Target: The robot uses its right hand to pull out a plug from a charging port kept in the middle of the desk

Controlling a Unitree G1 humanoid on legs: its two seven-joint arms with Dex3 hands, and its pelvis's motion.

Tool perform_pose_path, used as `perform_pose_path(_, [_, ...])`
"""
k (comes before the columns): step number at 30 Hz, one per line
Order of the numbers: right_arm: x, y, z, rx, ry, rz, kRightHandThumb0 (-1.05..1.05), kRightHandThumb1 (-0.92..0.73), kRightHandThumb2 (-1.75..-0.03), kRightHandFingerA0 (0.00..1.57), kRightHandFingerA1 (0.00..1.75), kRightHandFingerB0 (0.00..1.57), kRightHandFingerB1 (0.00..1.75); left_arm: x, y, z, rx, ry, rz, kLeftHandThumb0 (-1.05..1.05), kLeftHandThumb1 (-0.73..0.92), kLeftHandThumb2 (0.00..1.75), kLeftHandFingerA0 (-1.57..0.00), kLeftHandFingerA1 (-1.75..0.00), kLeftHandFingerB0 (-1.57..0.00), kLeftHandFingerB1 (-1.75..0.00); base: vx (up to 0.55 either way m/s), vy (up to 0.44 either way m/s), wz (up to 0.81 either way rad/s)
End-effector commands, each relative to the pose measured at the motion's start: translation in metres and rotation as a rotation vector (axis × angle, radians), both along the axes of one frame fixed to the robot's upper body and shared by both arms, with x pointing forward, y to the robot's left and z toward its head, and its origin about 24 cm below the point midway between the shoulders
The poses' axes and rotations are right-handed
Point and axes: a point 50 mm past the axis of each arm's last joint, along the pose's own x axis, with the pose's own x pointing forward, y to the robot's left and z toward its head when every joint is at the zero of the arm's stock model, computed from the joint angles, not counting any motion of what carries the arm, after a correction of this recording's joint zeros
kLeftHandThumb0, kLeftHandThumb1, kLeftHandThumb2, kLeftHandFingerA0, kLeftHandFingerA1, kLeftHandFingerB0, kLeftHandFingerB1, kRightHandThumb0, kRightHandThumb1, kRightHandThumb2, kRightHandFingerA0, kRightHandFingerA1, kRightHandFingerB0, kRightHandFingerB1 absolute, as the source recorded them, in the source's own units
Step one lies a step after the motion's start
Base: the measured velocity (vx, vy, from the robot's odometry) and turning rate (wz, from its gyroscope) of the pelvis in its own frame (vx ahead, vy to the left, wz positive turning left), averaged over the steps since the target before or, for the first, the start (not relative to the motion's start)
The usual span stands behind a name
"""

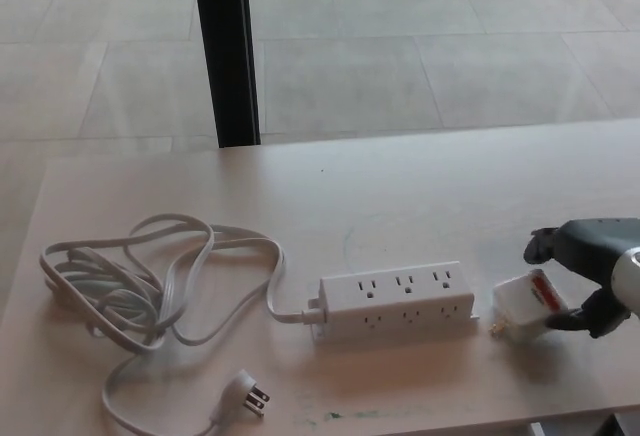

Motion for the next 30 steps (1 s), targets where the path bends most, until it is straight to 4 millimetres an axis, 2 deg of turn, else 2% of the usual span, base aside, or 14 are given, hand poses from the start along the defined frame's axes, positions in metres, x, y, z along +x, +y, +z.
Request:
perform_pose_path(1, [0.002, -0.016, 0.008, -0.068, 0.025, -0.064, -0.99, -0.71, -0.64, 0.79, 1.50, 0.00, 0.08, -0.002, 0.005, 0.004, 0.020, -0.008, 0.003, -0.78, 0.83, 1.22, -0.58, -0.61, -0.39, -0.53, 0.00, 0.000, 0.00])
perform_pose_path(2, [0.003, -0.017, 0.010, -0.075, 0.024, -0.066, -1.02, -0.55, -0.98, 0.85, 1.34, 0.00, 0.00, -0.003, 0.005, 0.004, 0.014, -0.011, 0.001, -0.80, 0.85, 1.22, -0.58, -0.62, -0.39, -0.54, 0.00, 0.000, 0.00])
perform_pose_path(3, [0.004, -0.018, 0.011, -0.084, 0.025, -0.069, -1.04, -0.68, -0.64, 0.73, 1.55, 0.00, 0.04, -0.003, 0.004, 0.004, 0.009, -0.015, 0.001, -0.81, 0.85, 1.22, -0.60, -0.62, -0.39, -0.54, 0.00, 0.000, 0.00])
perform_pose_path(6, [0.005, -0.022, 0.017, -0.104, 0.028, -0.078, -1.05, -0.67, -0.65, 0.72, 1.58, 0.00, 0.00, -0.003, 0.004, 0.003, 0.012, -0.007, -0.002, -0.79, 0.84, 1.22, -0.57, -0.61, -0.38, -0.53, 0.00, 0.000, 0.00])
perform_pose_path(7, [0.006, -0.025, 0.022, -0.114, 0.027, -0.076, -1.05, -0.68, -0.63, 0.81, 1.40, 0.00, 0.00, -0.003, 0.004, 0.003, 0.022, -0.013, 0.017, -0.86, 0.92, 0.87, -0.62, -0.54, -0.41, -0.44, 0.00, 0.000, 0.00])
perform_pose_path(8, [0.006, -0.026, 0.024, -0.113, 0.033, -0.075, -1.05, -0.49, -0.97, 0.87, 1.22, 0.00, 0.00, -0.003, 0.004, 0.003, 0.021, -0.011, 0.015, -0.87, 0.92, 0.88, -0.62, -0.53, -0.40, -0.44, 0.00, 0.000, 0.00])
perform_pose_path(9, [0.007, -0.027, 0.027, -0.113, 0.041, -0.078, -1.05, -0.67, -0.63, 0.85, 1.22, 0.00, 0.00, -0.003, 0.004, 0.004, 0.028, -0.010, 0.010, -0.89, 0.92, 0.90, -0.65, -0.56, -0.41, -0.45, 0.00, 0.000, 0.00])
perform_pose_path(12, [0.007, -0.028, 0.030, -0.112, 0.051, -0.079, -1.05, -0.67, -0.64, 0.86, 1.17, 0.00, 0.00, -0.004, 0.005, 0.004, 0.013, -0.009, 0.007, -0.79, 0.83, 1.22, -0.60, -0.62, -0.39, -0.54, 0.00, 0.000, 0.00])
perform_pose_path(13, [0.006, -0.029, 0.034, -0.108, 0.055, -0.075, -1.05, -0.64, -0.63, 0.85, 1.23, 0.00, 0.00, -0.004, 0.005, 0.004, 0.013, -0.016, 0.011, -0.90, 0.92, 0.90, -0.64, -0.56, -0.41, -0.45, 0.00, 0.000, 0.00])
perform_pose_path(18, [-0.002, -0.038, 0.052, 0.000, 0.003, -0.078, -0.93, -0.48, -0.92, 0.94, 1.20, 0.07, 0.08, -0.007, 0.006, 0.004, 0.032, 0.003, 0.009, -0.90, 0.91, 0.91, -0.68, -0.56, -0.43, -0.46, 0.00, 0.000, 0.00])
perform_pose_path(20, [-0.024, -0.065, 0.080, 0.070, -0.091, -0.114, -0.85, -0.69, -0.62, 0.99, 1.25, 0.17, 0.27, -0.008, 0.007, 0.004, 0.024, -0.001, 0.009, -0.90, 0.92, 0.90, -0.64, -0.55, -0.43, -0.46, 0.00, 0.000, 0.00])
perform_pose_path(24, [-0.049, -0.099, 0.103, 0.168, -0.198, -0.196, -0.82, -0.76, -0.63, 1.03, 1.14, 0.19, 0.28, -0.006, 0.009, 0.006, 0.018, -0.011, 0.033, -0.89, 0.92, 0.89, -0.67, -0.58, -0.41, -0.45, 0.00, 0.000, 0.00])
perform_pose_path(29, [-0.121, -0.201, 0.126, 0.432, -0.471, -0.562, -0.88, -0.77, -0.64, 1.04, 1.20, 0.18, 0.35, -0.006, 0.009, 0.007, 0.022, -0.015, 0.030, -0.91, 0.92, 0.90, -0.67, -0.58, -0.42, -0.47, 0.00, 0.000, 0.00])
perform_pose_path(30, [-0.131, -0.213, 0.124, 0.403, -0.490, -0.619, -1.00, -0.66, -1.10, 1.15, 1.18, 0.06, 0.55, -0.007, 0.009, 0.007, 0.023, -0.016, 0.033, -0.90, 0.92, 0.90, -0.66, -0.58, -0.42, -0.46, 0.00, 0.000, 0.00])
